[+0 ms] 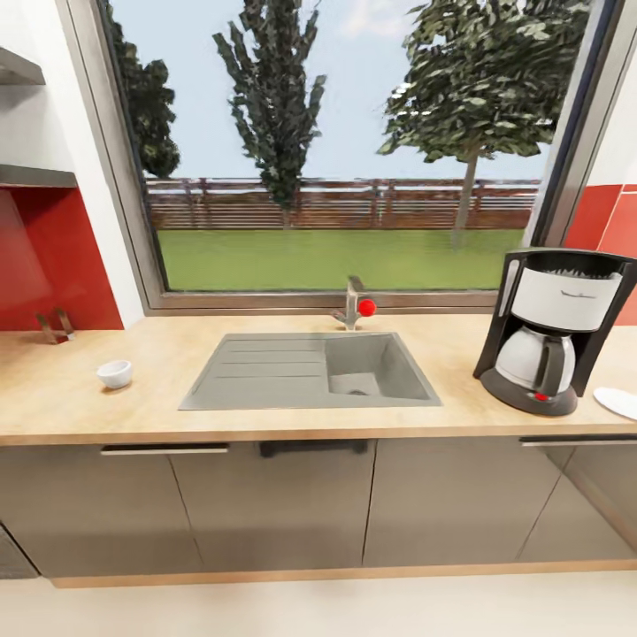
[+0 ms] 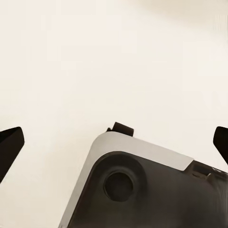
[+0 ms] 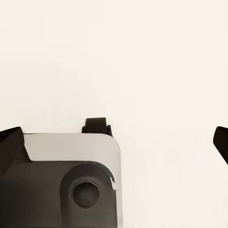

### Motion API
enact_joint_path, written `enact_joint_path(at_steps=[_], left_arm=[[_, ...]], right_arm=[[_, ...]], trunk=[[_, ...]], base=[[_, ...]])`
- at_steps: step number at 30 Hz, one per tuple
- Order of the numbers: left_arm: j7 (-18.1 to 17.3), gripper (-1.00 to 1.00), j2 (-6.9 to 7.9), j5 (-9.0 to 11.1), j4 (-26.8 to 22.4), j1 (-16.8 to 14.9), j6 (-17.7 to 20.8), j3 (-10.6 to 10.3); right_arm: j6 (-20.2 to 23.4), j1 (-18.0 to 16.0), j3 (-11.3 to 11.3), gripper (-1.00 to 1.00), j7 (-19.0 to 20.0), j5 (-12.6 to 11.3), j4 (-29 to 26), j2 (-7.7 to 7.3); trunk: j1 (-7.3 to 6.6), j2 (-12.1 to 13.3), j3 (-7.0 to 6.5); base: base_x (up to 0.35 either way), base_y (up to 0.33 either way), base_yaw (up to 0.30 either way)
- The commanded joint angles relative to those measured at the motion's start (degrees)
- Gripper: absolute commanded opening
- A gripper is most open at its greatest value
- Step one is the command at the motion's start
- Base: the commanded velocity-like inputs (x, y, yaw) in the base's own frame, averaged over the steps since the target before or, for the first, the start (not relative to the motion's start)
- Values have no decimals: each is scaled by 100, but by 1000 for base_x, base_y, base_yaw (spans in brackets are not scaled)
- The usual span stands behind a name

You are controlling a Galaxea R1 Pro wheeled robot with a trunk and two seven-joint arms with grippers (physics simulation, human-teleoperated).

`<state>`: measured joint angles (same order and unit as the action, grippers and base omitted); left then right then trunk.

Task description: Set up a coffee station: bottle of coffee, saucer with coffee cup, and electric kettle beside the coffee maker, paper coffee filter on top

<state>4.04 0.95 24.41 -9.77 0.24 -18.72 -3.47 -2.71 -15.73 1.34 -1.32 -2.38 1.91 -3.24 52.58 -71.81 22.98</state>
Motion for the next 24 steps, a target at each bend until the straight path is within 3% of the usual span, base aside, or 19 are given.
enact_joint_path(at_steps=[1, 24], left_arm=[[34, 100, 2, 11, -10, 3, -5, -39], [27, 100, -7, -6, 60, 3, -8, -48]], right_arm=[[-15, -9, 15, 100, -10, -25, 20, -4], [-19, -9, 15, 100, -9, -34, 20, -10]], trunk=[[0, -3, 5], [0, -3, 5]], base=[[0, 343, 0], [0, 343, 0]])
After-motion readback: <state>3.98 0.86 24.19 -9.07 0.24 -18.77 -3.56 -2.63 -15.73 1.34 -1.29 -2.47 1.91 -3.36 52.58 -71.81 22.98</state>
